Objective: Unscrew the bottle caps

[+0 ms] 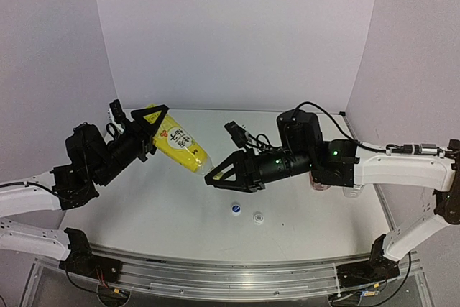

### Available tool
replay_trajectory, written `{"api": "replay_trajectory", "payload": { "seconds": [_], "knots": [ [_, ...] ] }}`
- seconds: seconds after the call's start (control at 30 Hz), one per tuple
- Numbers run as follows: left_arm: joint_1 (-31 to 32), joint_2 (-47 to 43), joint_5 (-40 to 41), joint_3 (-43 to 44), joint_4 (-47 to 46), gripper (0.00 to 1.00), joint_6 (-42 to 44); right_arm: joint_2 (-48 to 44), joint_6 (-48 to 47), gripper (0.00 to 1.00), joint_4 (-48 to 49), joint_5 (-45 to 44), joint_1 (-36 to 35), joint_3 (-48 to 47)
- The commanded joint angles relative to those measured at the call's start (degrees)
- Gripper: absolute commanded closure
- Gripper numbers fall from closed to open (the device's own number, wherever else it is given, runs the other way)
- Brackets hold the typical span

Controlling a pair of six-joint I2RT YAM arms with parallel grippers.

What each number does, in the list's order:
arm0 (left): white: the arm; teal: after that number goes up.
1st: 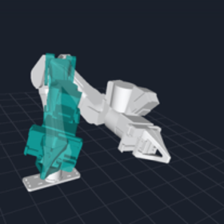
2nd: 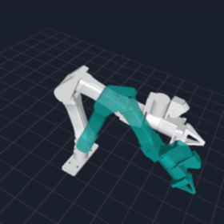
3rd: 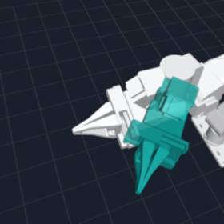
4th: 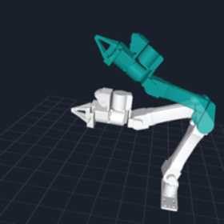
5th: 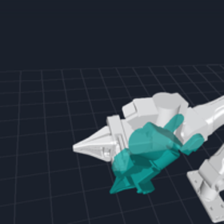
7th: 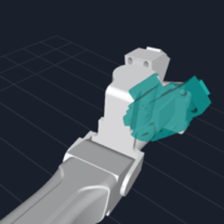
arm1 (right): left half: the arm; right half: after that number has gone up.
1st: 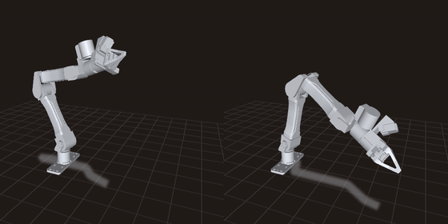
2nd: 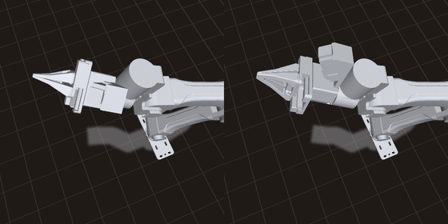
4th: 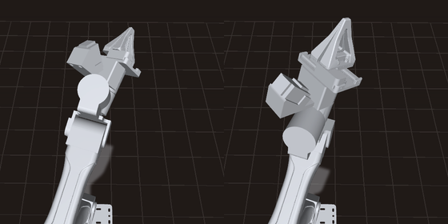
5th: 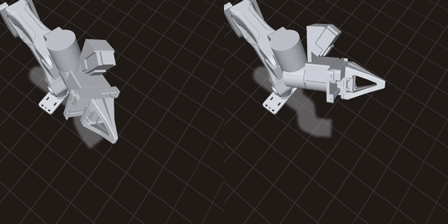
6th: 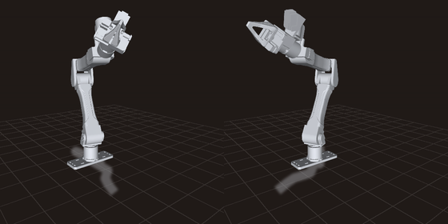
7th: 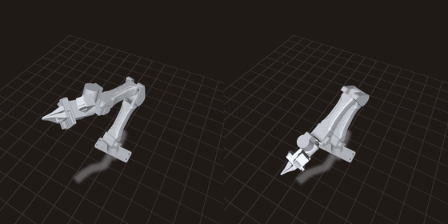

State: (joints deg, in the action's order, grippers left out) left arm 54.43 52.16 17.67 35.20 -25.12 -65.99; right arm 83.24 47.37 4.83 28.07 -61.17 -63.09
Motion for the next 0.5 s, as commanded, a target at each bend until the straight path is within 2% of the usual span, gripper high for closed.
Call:
{"api": "replay_trajectory", "payload": {
  "seconds": [0.0, 0.17, 0.37, 0.47],
  "knots": [
    [-0.03, -0.47, -0.35, -0.11, -2.64, 1.00, -0.23, 0.08, 1.67, 0.44, 4.25, -0.50, -0.09, -0.02],
    [-0.03, -0.82, -0.14, -0.30, -2.29, 1.00, -0.70, -0.10, 2.23, 0.56, 5.51, -0.25, -0.03, 0.42],
    [-0.03, -1.25, 3.24, 0.39, 2.88, 1.00, -5.09, -0.30, 2.13, 0.68, 6.66, 0.78, -0.02, 0.46],
    [-0.03, -0.93, 6.25, 2.23, 9.36, 1.00, -9.50, -0.27, 0.81, 0.82, 6.56, 0.95, -0.04, 0.38]
  ]
}}
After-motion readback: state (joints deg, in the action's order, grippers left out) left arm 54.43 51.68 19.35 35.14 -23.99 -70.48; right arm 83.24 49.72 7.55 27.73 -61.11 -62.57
